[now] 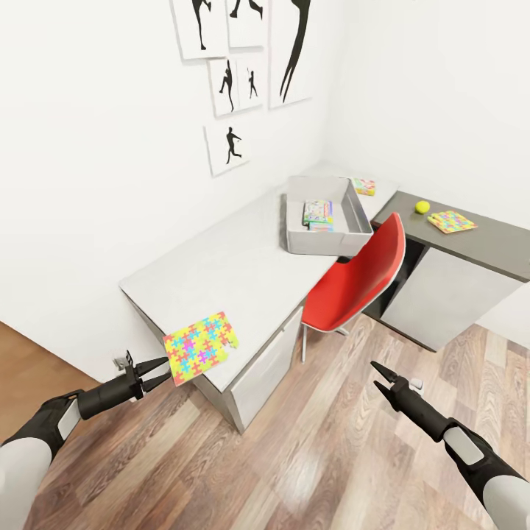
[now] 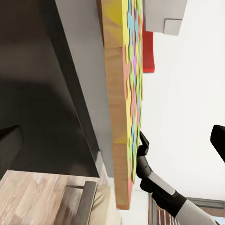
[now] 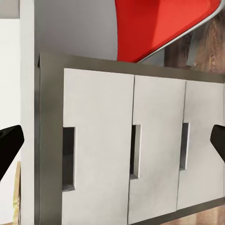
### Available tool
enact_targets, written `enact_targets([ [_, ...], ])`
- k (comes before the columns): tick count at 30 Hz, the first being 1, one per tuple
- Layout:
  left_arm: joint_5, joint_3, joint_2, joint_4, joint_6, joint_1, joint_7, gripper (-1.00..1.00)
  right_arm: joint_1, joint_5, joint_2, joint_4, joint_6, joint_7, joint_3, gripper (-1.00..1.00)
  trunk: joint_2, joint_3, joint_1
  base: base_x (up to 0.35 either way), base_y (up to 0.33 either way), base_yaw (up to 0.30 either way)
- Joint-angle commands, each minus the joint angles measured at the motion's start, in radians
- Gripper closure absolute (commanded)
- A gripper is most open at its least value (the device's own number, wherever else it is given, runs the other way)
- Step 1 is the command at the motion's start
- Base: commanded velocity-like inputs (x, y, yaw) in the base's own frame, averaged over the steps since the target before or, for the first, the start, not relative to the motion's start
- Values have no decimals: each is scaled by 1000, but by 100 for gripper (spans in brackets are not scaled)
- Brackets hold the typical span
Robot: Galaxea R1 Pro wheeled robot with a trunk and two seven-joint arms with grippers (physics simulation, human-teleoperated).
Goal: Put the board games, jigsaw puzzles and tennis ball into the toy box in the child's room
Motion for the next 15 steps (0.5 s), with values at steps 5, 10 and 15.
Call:
enact_targets([
  [5, -1, 2, 0, 0, 10, -1, -4, -100, -1, -6, 0, 1, 8, 1, -2, -100, -1, -1, 0, 0, -31, 0],
  [10, -1, 2, 0, 0, 10, -1, -3, -100, -1, -7, 0, 1, 8, 1, -1, -100, -1, -1, 0, 0, -11, 0],
  [15, -1, 2, 0, 0, 10, -1, -3, -100, -1, -7, 0, 1, 8, 1, -1, -100, -1, -1, 0, 20, -96, 0],
])
